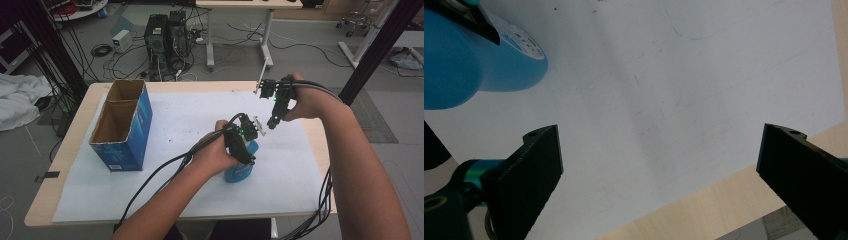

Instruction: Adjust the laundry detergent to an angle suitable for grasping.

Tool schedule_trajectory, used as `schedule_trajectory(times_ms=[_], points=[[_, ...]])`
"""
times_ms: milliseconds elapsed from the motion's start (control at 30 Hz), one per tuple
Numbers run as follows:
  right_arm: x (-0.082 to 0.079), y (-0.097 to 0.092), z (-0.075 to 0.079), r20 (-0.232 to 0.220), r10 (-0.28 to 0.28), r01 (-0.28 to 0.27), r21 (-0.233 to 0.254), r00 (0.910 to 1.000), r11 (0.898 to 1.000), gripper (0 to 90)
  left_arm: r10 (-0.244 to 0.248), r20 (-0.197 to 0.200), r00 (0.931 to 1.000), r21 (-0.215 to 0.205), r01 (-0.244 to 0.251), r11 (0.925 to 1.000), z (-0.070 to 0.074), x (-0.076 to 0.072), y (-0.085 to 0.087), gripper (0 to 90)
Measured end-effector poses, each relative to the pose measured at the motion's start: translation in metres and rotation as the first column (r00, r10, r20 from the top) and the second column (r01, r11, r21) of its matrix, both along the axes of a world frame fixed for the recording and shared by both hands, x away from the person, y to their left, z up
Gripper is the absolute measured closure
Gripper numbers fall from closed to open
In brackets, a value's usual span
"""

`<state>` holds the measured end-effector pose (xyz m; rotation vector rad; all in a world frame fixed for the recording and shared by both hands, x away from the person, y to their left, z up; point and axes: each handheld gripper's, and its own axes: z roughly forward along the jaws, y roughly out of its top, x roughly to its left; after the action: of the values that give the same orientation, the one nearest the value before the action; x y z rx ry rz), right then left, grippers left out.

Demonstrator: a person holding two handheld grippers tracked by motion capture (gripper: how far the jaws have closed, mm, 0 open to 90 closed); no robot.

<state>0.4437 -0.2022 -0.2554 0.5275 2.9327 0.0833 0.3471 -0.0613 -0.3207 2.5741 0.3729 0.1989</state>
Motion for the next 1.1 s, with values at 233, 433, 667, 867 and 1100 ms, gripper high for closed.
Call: schedule_trajectory(times_ms=[233, 433, 667, 867, 1100], points=[[0.0, 0.002, 0.0, 0.0, -0.002, 0.002, -0.004, 1.0, 1.0, 3.7, -0.014, 0.021, 0.9997, 0.011, 0.013, 0.9998, 0.0, -0.003, -0.001, 38.8], [0.0, 0.002, -0.001, -0.001, 0.007, -0.007, -0.006, 1.0, 1.0, 3.7, -0.032, 0.037, 0.9988, 0.021, 0.031, 0.9993, 0.004, -0.006, 0.001, 39.0], [-0.001, 0.002, 0.0, 0.001, 0.0, 0.0, -0.005, 1.0, 1.0, 3.7, -0.06, 0.024, 0.9979, -0.021, 0.061, 0.9979, 0.021, -0.007, 0.012, 39.0], [-0.002, 0.004, 0.0, 0.002, 0.0, 0.0, -0.003, 1.0, 1.0, 3.7, -0.115, 0.011, 0.9933, -0.028, 0.115, 0.9929, 0.035, -0.008, 0.027, 38.9], [-0.003, 0.007, 0.001, 0.004, 0.006, -0.006, -0.002, 1.0, 1.0, 3.7, -0.191, 0.025, 0.9814, -0.017, 0.191, 0.9814, 0.039, -0.007, 0.044, 38.9]])
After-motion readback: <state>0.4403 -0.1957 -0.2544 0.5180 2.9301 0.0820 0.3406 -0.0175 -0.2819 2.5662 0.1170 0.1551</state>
